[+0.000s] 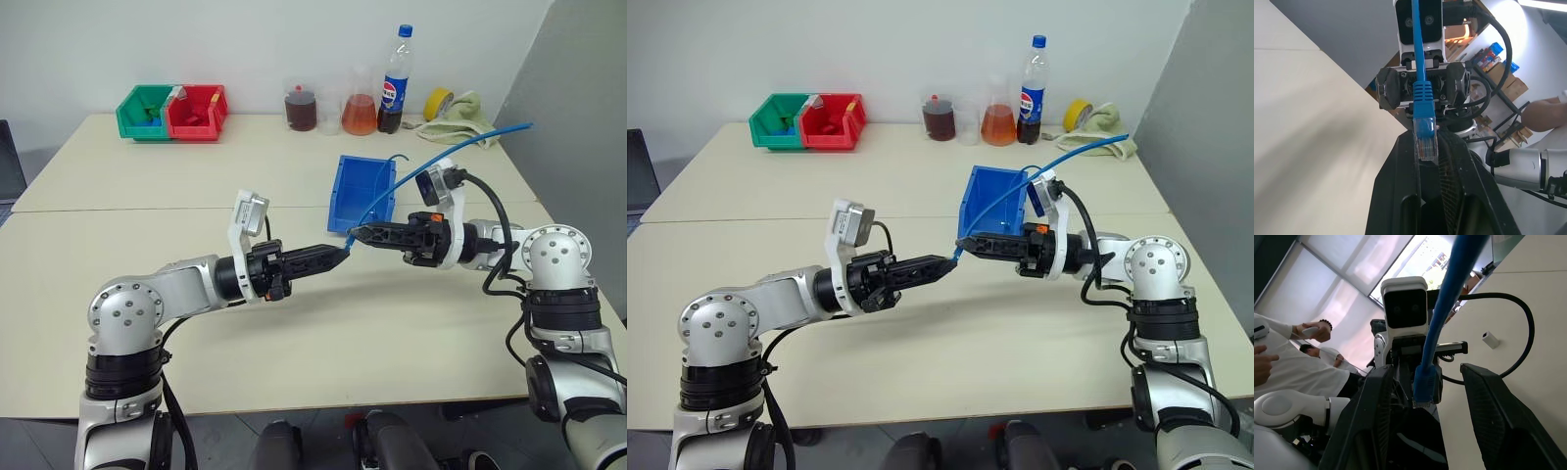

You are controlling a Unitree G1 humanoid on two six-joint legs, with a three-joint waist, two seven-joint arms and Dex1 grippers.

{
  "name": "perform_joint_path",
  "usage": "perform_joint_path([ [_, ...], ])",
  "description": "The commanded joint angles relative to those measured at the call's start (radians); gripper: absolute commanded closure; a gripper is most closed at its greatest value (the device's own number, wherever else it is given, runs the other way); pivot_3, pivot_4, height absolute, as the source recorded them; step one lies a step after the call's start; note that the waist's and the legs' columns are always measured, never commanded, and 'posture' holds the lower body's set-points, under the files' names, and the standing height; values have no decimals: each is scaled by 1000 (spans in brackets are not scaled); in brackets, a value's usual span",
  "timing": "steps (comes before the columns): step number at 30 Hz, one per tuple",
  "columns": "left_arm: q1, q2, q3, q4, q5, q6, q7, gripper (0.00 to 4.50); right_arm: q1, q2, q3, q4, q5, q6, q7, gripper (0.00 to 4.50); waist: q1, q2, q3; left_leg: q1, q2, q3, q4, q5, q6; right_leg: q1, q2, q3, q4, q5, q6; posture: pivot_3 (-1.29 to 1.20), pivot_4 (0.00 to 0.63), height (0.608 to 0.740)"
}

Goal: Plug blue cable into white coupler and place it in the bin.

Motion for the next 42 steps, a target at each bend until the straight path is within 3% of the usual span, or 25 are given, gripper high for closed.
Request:
perform_joint_path([
  [1,-17,12,-1,-6,-2,-26,-16,4275,-28,-3,-2,-14,-20,-4,34,2208,0,0,0,0,0,0,0,0,0,0,0,0,0,0,0,0,150,740],
  [10,-14,19,-4,-8,-6,-34,-17,4275,-24,1,-1,-15,-54,-8,63,2208,0,0,0,0,0,0,0,0,0,0,0,0,0,0,0,0,150,740],
  [21,-6,17,-15,-17,-5,-48,-17,4275,-27,2,1,-13,-78,-3,88,4318,0,0,0,0,0,0,0,0,0,0,0,0,0,0,0,0,150,740],
  [32,1,24,-18,-23,8,-56,-23,4275,-35,-1,3,-12,-90,6,105,4339,0,0,0,0,0,0,0,0,0,0,0,0,0,0,0,0,150,740],
  [34,5,31,-19,-27,18,-58,-34,3575,-42,1,0,-7,-96,2,104,4339,0,0,0,0,0,0,0,0,0,0,0,0,0,0,0,0,150,740],
  [42,30,63,10,-46,-9,-51,-38,2222,-44,2,-4,-6,-112,-3,107,4339,0,0,0,0,0,0,0,0,0,0,0,0,0,0,0,0,150,740],
])
